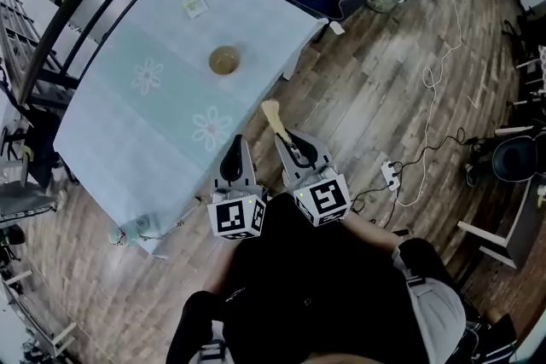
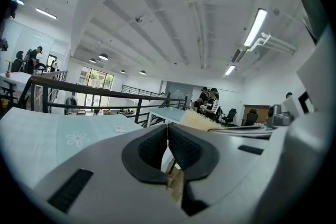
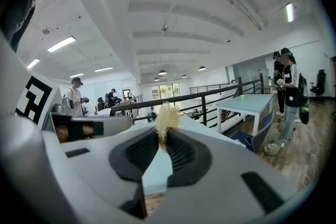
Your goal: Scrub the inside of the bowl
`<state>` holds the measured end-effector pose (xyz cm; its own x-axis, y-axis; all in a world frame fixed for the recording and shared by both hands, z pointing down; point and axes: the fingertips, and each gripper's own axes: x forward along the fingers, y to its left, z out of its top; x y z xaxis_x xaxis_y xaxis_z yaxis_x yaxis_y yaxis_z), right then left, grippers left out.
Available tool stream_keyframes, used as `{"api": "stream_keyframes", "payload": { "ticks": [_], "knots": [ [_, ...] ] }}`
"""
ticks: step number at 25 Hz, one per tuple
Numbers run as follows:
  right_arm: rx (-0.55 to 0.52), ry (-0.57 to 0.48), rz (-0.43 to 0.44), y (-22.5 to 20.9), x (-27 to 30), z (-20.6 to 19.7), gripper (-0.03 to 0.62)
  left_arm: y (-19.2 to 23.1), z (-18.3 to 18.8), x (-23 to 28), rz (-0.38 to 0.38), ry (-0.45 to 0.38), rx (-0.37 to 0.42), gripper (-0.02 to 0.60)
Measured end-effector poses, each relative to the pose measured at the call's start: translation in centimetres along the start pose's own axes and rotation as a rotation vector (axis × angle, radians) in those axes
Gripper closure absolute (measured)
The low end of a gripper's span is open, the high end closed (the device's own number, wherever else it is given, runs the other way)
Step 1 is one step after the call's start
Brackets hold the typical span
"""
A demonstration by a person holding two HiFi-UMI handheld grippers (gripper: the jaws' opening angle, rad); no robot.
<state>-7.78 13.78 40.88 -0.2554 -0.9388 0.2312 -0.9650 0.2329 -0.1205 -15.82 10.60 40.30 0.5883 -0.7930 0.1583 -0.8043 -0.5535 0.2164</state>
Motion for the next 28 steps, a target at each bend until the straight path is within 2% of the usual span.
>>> {"api": "stream_keyframes", "payload": {
  "ticks": [11, 17, 22, 28],
  "knots": [
    [-0.017, 0.004, 0.079, -7.6, 2.9, 1.4, 0.545, -0.9, -0.1, 5.9, 0.173, -0.021, -0.053, 0.565],
    [-0.010, 0.013, 0.106, -8.9, 4.7, 1.5, 0.545, 0.0, -0.1, 8.1, 0.201, -0.008, -0.048, 0.565],
    [-0.019, 0.057, 0.105, -9.9, 6.9, 0.9, 0.545, 2.1, -1.0, 10.5, 0.237, 0.018, -0.088, 0.565],
    [-0.050, 0.097, 0.087, -11.7, 11.9, 2.1, 0.545, 5.8, -0.8, 15.4, 0.218, 0.050, -0.090, 0.565]
  ]
}}
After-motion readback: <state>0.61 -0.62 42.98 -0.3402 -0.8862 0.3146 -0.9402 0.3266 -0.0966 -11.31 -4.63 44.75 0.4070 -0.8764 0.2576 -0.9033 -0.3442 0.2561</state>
